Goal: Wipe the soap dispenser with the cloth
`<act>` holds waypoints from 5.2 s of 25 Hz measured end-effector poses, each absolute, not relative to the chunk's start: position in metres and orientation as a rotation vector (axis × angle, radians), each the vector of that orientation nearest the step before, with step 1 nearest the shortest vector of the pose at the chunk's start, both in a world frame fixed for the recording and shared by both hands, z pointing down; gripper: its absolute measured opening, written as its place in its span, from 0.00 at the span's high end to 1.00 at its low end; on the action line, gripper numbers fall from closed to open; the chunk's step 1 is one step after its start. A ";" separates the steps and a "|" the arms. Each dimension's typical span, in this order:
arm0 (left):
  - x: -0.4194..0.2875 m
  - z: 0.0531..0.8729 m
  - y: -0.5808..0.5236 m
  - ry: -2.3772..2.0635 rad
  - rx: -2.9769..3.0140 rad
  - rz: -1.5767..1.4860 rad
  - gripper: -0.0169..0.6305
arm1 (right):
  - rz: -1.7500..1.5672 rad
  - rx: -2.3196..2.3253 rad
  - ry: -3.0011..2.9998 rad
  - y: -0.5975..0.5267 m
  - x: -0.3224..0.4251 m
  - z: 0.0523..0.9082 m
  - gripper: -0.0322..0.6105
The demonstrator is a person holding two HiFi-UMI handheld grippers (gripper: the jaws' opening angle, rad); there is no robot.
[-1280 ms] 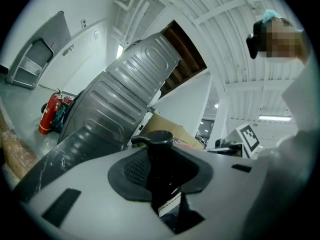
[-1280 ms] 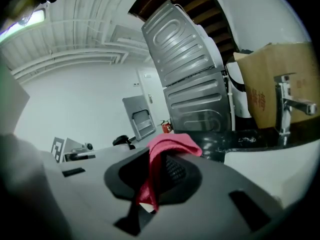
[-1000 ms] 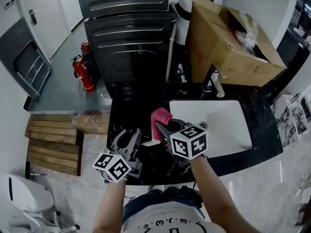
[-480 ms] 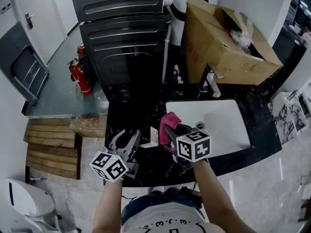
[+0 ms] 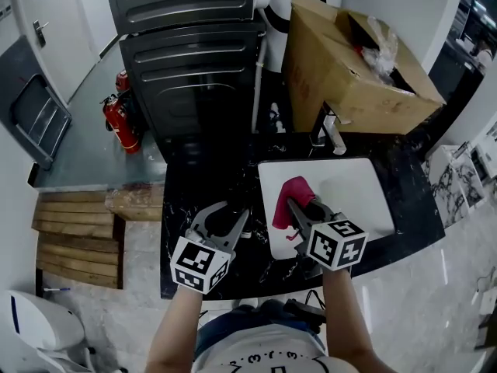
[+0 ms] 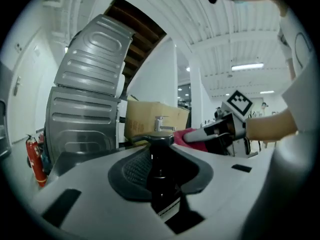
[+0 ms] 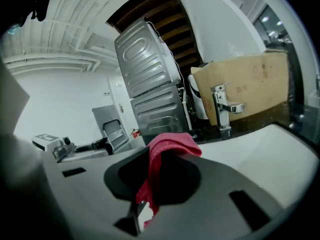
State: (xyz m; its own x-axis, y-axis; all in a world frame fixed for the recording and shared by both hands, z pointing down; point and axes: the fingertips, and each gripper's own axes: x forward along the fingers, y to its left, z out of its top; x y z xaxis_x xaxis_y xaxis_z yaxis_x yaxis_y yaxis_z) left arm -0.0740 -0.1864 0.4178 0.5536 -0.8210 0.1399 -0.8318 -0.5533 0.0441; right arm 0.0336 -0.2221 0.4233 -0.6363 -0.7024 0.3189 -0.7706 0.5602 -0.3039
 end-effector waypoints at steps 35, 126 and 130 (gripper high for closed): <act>-0.090 0.420 -0.170 -1.529 2.602 0.330 0.77 | 0.637 1.211 -2.642 -0.212 0.041 0.423 0.87; -0.067 0.418 -0.179 -1.313 2.831 0.450 0.77 | 0.613 1.315 -2.581 -0.205 0.064 0.438 0.87; -0.090 0.416 -0.171 -1.401 2.779 0.437 0.63 | 0.636 1.284 -2.587 -0.203 0.058 0.443 0.87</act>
